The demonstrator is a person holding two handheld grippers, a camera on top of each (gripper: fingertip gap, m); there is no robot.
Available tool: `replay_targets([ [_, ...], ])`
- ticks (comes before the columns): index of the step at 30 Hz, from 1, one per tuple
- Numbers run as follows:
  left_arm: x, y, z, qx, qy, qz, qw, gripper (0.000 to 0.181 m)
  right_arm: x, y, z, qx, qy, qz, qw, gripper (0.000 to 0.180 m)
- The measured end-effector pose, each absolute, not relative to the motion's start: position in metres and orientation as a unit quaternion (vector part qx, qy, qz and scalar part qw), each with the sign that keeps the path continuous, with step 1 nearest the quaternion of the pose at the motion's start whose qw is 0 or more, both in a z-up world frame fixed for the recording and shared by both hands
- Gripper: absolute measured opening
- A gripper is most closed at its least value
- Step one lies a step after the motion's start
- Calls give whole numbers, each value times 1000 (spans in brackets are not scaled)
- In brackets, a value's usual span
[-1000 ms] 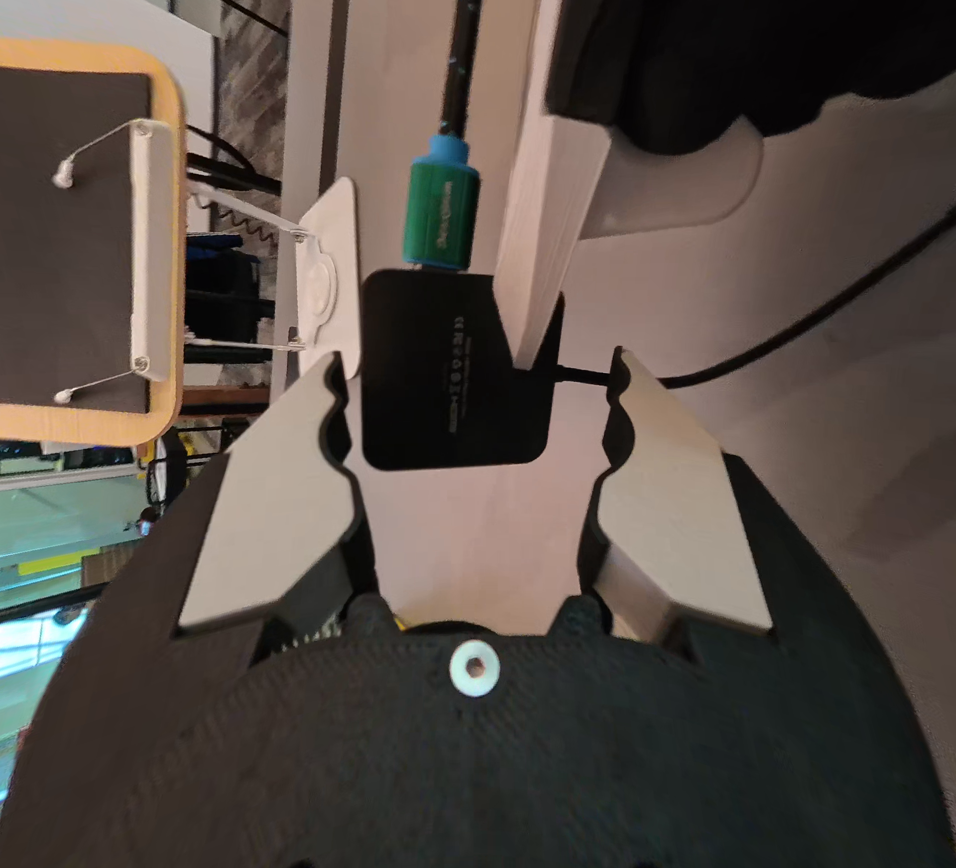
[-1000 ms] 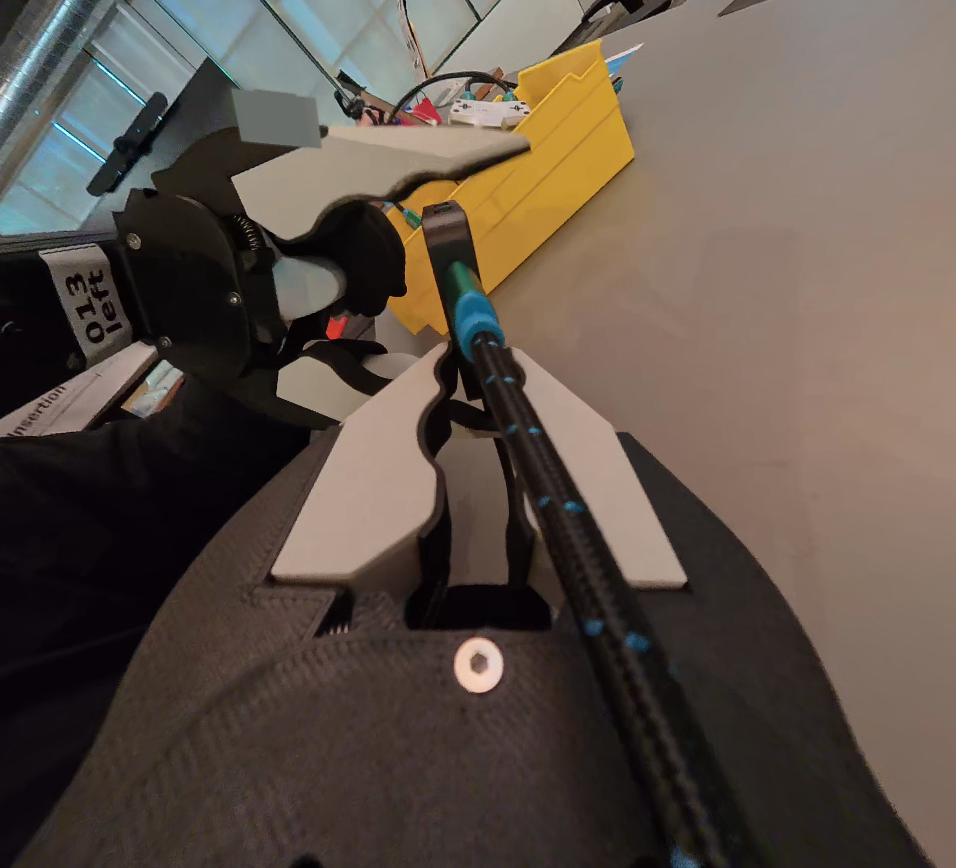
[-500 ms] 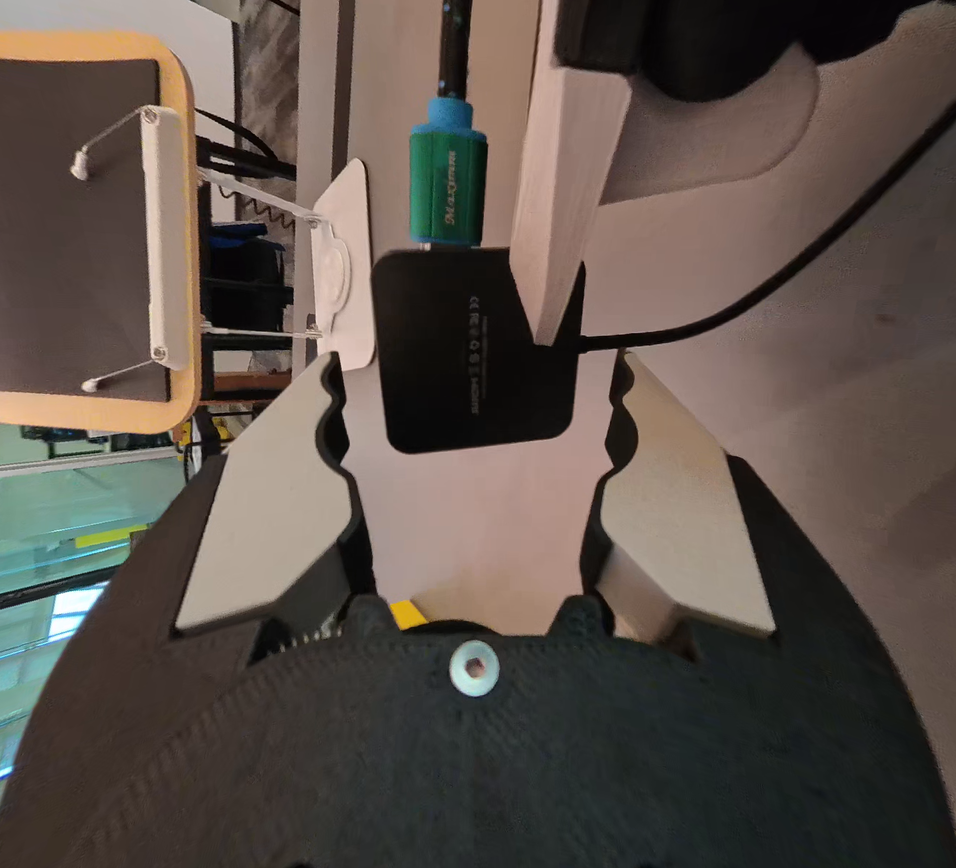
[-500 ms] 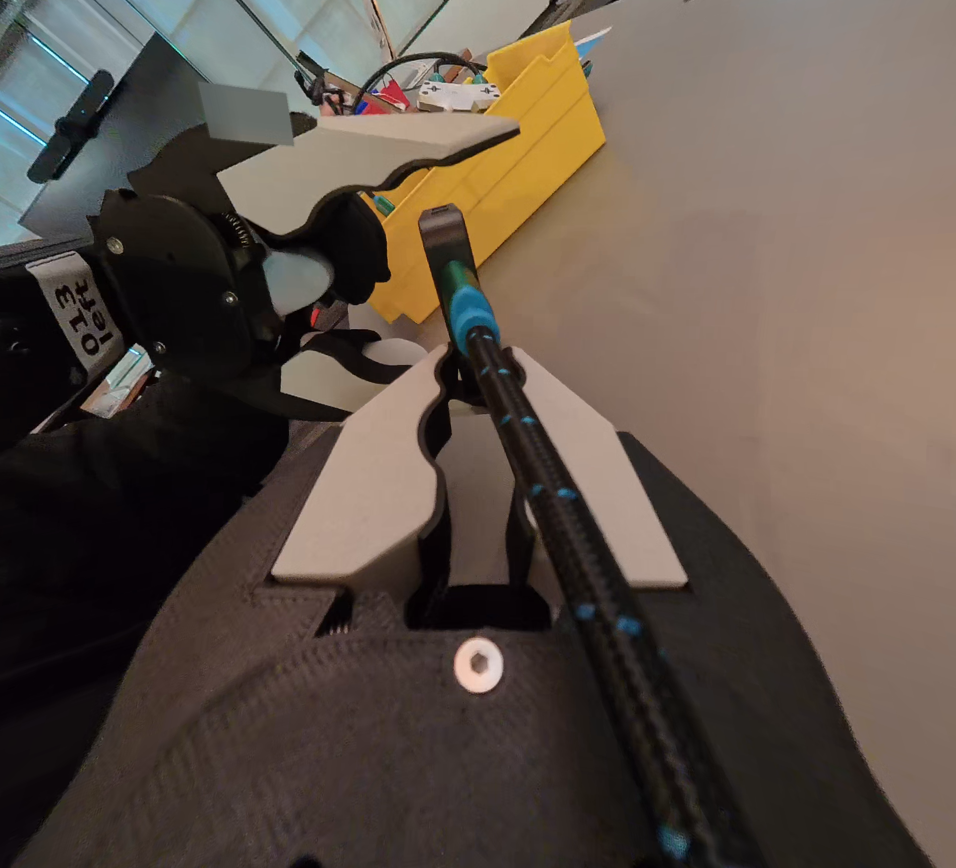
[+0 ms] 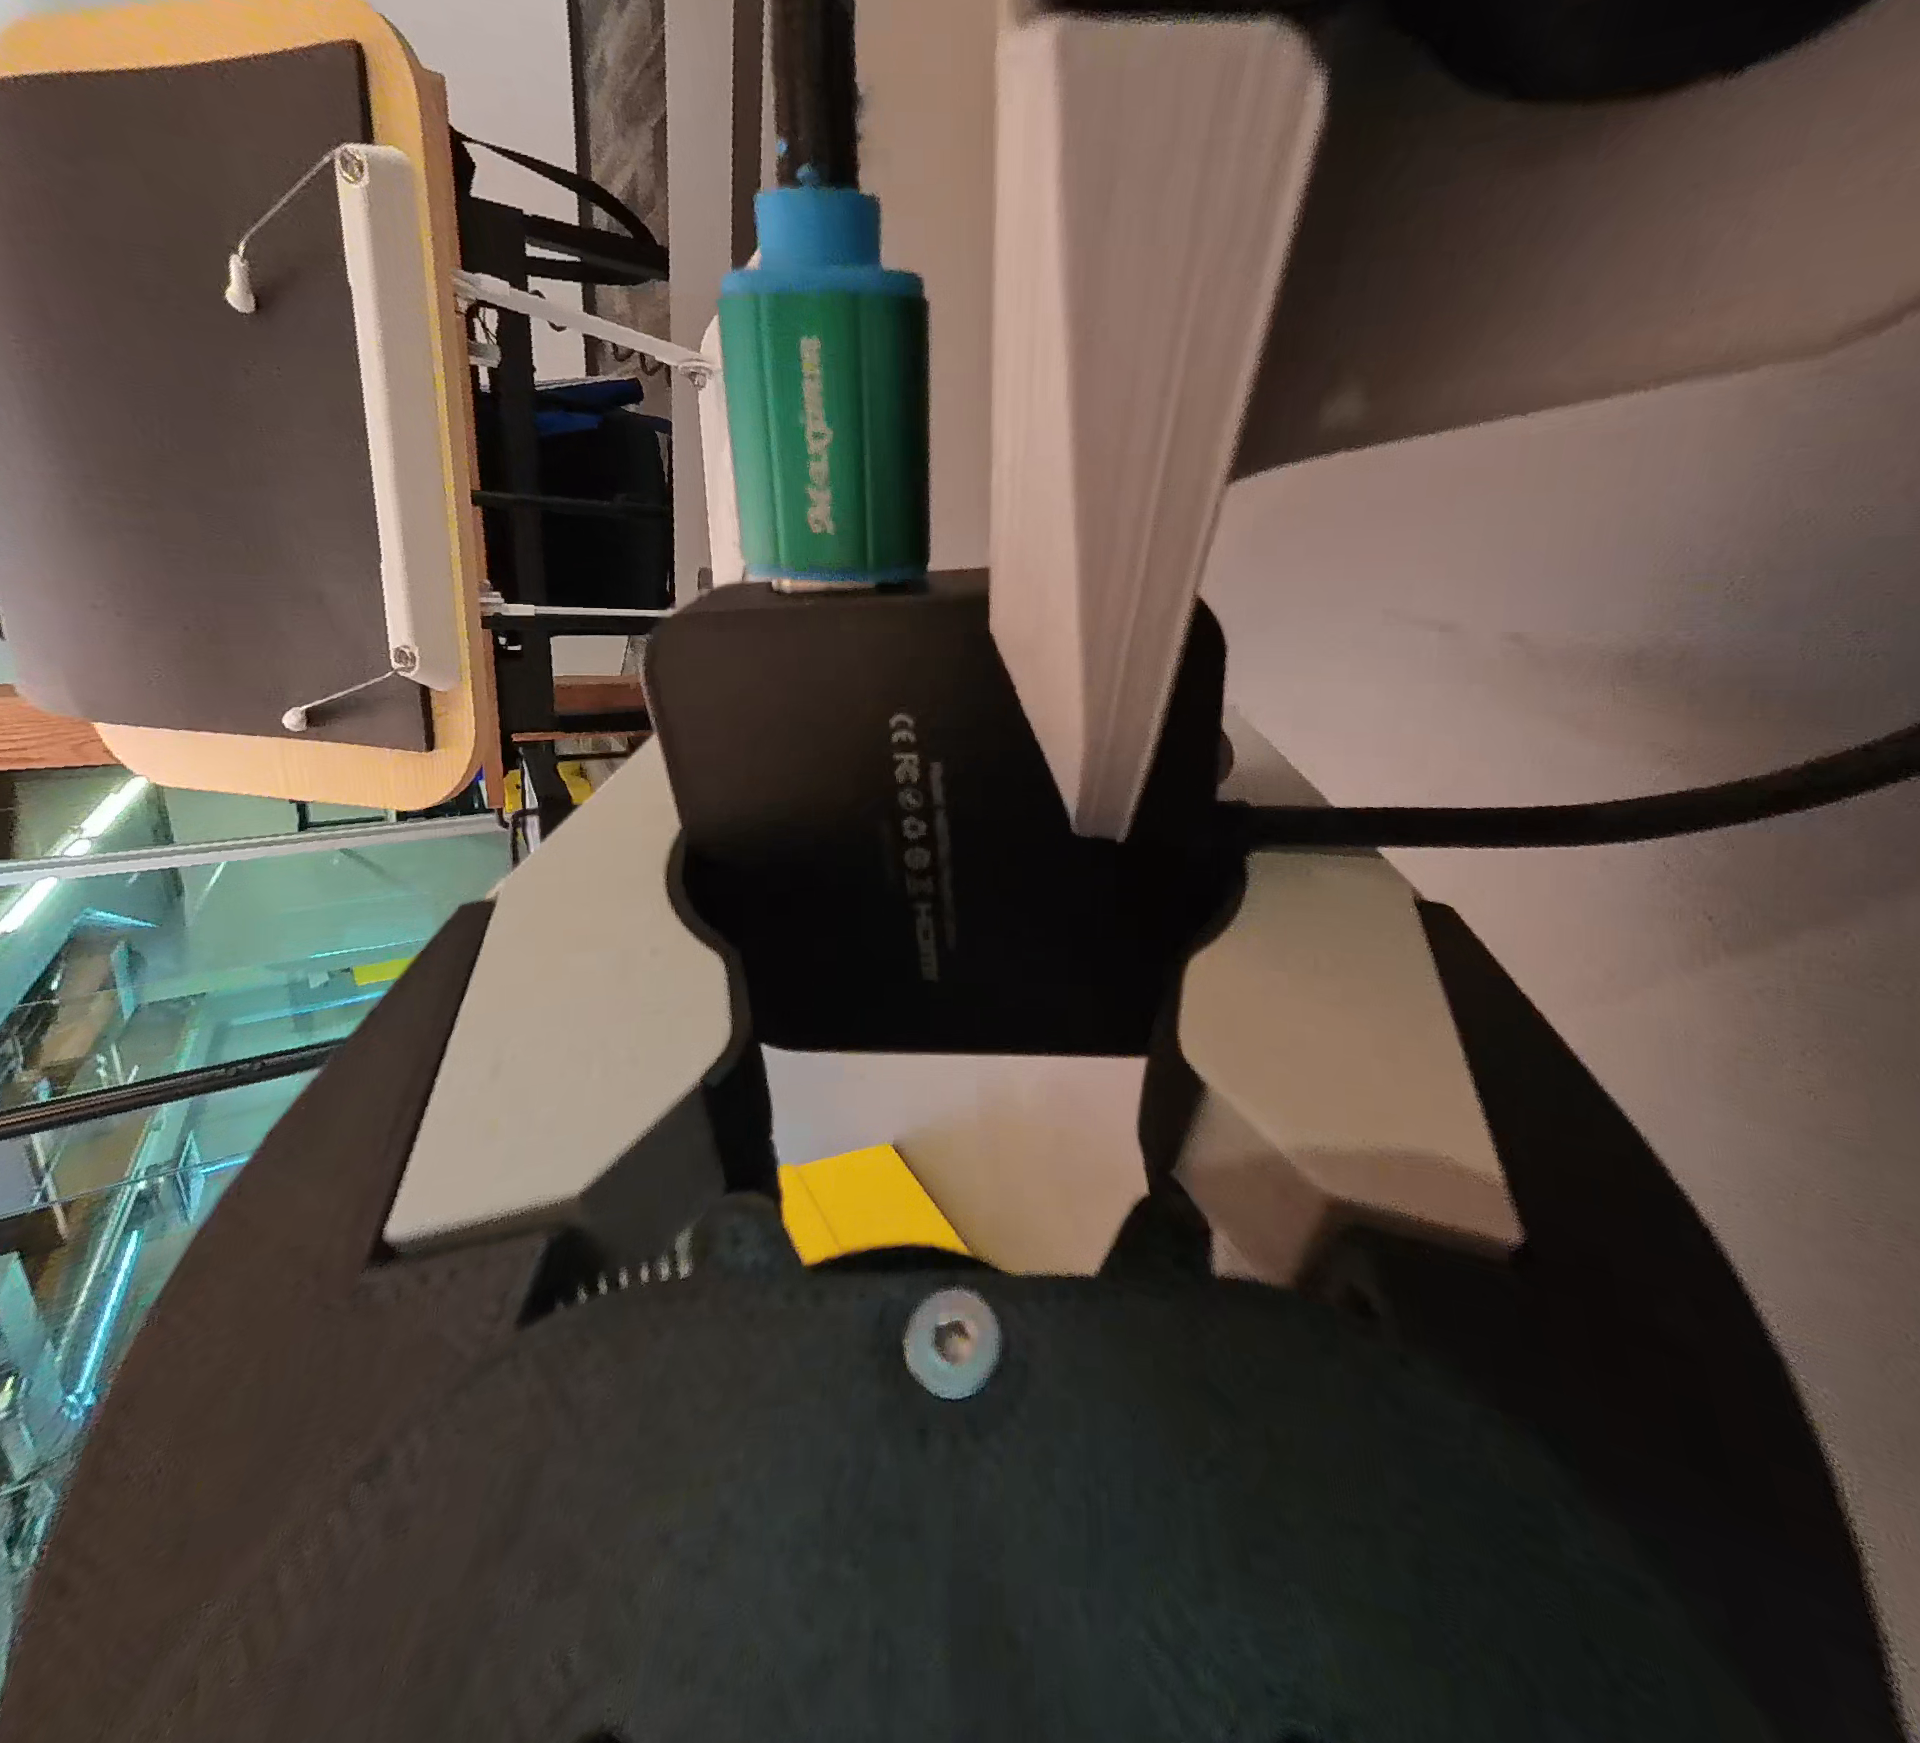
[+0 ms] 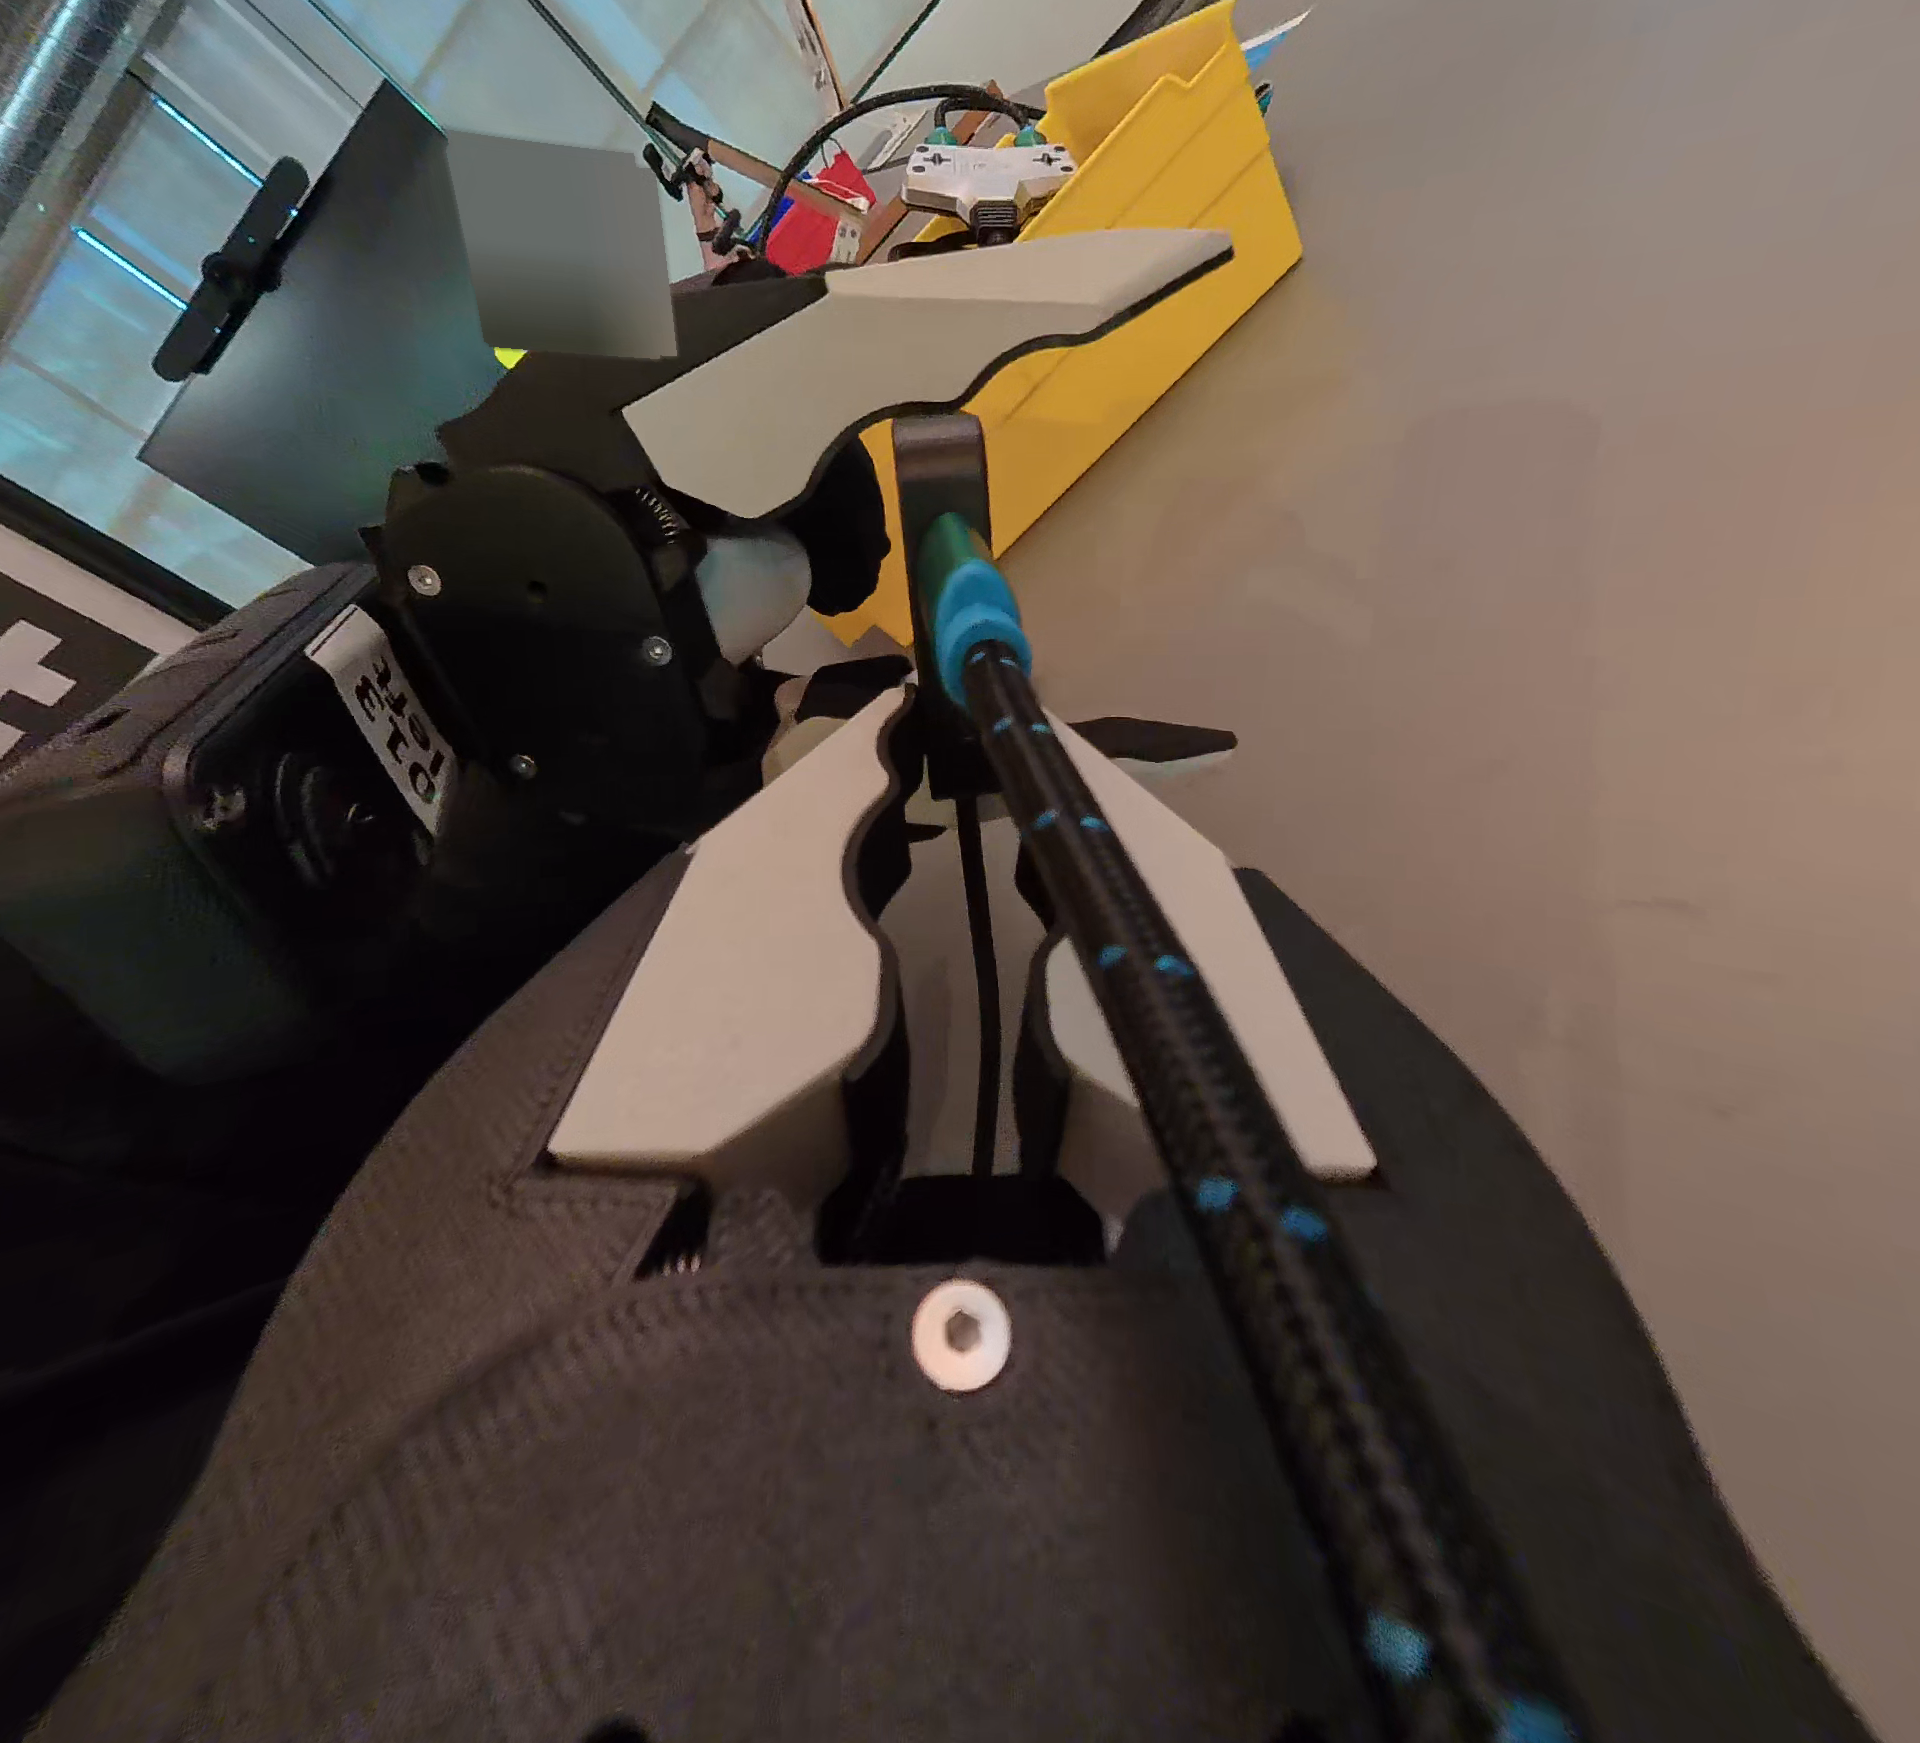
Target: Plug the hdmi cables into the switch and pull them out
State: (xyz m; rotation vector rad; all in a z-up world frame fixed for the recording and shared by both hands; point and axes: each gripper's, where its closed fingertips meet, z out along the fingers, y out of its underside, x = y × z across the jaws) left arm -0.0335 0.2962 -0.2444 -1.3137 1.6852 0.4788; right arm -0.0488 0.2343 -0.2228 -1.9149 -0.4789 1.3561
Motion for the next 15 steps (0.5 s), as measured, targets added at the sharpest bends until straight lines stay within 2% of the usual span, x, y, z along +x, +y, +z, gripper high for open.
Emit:
replay_targets([
  [10, -36, 300, -249, -563, 667, 181, 454, 86, -48, 238, -225, -753, -199, 496, 384, 12],
  [15, -41, 303, -254, -581, 662, 162, 446, 86, -44, 241, -220, -754, -210, 476, 402, 22],
])
